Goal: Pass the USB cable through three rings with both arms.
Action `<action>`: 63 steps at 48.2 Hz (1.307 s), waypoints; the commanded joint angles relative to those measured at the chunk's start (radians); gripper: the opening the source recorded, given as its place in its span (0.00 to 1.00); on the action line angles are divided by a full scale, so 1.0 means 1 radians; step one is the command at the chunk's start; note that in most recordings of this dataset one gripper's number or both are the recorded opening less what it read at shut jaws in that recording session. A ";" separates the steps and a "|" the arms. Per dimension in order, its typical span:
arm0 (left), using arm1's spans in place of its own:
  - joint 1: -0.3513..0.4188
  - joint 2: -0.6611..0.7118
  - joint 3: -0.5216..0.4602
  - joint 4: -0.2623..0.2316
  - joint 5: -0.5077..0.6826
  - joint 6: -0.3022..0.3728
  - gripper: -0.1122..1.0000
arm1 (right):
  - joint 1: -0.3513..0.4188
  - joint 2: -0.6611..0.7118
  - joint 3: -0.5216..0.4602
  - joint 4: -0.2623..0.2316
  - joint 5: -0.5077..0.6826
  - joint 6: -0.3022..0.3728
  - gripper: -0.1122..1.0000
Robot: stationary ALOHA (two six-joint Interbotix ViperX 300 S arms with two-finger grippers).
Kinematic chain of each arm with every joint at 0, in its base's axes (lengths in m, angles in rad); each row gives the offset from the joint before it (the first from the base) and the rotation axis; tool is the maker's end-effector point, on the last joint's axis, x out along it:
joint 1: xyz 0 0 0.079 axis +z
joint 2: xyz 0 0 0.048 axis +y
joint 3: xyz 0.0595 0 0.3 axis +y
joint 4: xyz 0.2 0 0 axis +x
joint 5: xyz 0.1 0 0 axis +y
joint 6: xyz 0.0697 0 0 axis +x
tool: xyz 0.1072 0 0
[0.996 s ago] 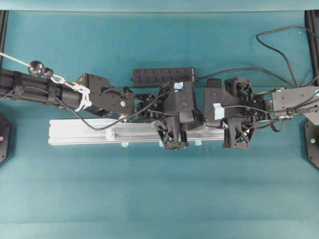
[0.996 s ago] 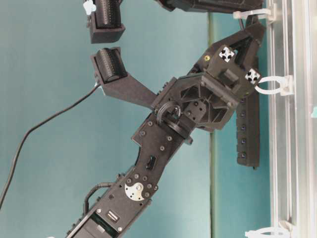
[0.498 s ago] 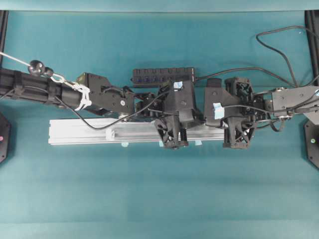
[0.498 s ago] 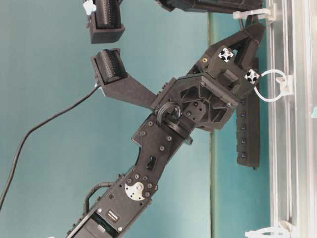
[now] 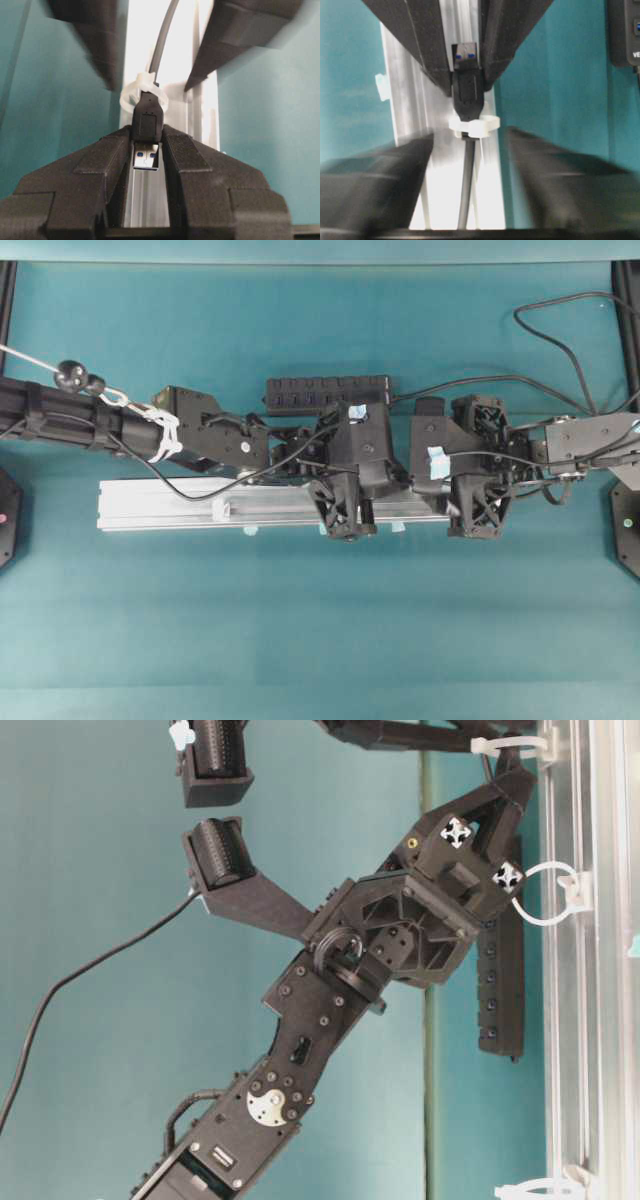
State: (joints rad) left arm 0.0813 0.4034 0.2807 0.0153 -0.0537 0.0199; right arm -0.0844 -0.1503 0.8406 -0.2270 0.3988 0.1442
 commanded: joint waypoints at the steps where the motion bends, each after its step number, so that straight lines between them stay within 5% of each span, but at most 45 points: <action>1: -0.005 -0.014 -0.003 0.003 0.015 0.005 0.30 | 0.000 -0.012 -0.009 0.002 -0.003 0.011 0.53; 5: -0.005 -0.023 -0.002 0.003 0.029 0.005 0.30 | 0.000 -0.014 -0.009 0.000 -0.003 0.009 0.70; 9: -0.005 -0.032 -0.002 0.003 0.040 0.006 0.30 | 0.000 -0.015 -0.009 0.000 -0.002 0.009 0.77; 63: 0.008 -0.192 0.018 0.003 0.193 0.061 0.30 | 0.000 -0.005 -0.101 0.000 -0.011 0.005 0.72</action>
State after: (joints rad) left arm 0.0920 0.2500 0.3022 0.0169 0.1427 0.0798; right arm -0.0844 -0.1549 0.7609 -0.2270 0.3942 0.1457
